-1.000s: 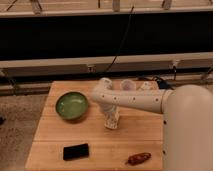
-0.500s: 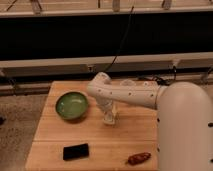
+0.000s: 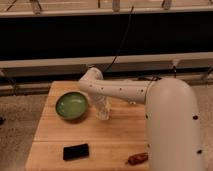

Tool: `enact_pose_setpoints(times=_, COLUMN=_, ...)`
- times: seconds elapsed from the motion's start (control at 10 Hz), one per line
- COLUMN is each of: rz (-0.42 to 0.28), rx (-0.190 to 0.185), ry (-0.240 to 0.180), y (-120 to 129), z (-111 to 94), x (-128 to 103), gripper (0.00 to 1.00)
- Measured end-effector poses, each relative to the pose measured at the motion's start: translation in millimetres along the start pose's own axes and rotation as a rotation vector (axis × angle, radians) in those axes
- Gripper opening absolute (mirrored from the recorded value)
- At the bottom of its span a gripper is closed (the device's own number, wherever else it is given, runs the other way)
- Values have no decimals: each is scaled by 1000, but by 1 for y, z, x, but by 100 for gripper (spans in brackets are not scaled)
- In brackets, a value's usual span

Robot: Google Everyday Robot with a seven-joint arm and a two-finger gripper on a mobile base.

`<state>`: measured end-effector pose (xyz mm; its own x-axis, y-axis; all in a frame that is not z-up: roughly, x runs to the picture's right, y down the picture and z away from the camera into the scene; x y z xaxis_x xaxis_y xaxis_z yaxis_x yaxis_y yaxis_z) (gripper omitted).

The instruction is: Place the white sponge in the ceramic bowl

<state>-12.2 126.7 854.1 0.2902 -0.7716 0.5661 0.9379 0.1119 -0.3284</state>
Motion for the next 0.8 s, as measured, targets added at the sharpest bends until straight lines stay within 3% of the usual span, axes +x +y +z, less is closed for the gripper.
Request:
enact_pose_setpoints(times=0.3, rz=-17, rx=-6, ry=4, y=-10, z=-8, x=6, gripper=3)
enact_pose_setpoints(times=0.6, rz=-58, rx=-14, ry=9, y=-39, z=-21, x=11, gripper=3)
enact_pose_setpoints(times=0.8, rz=-61, rx=-14, ry=9, y=-42, z=-25, x=13, gripper=3)
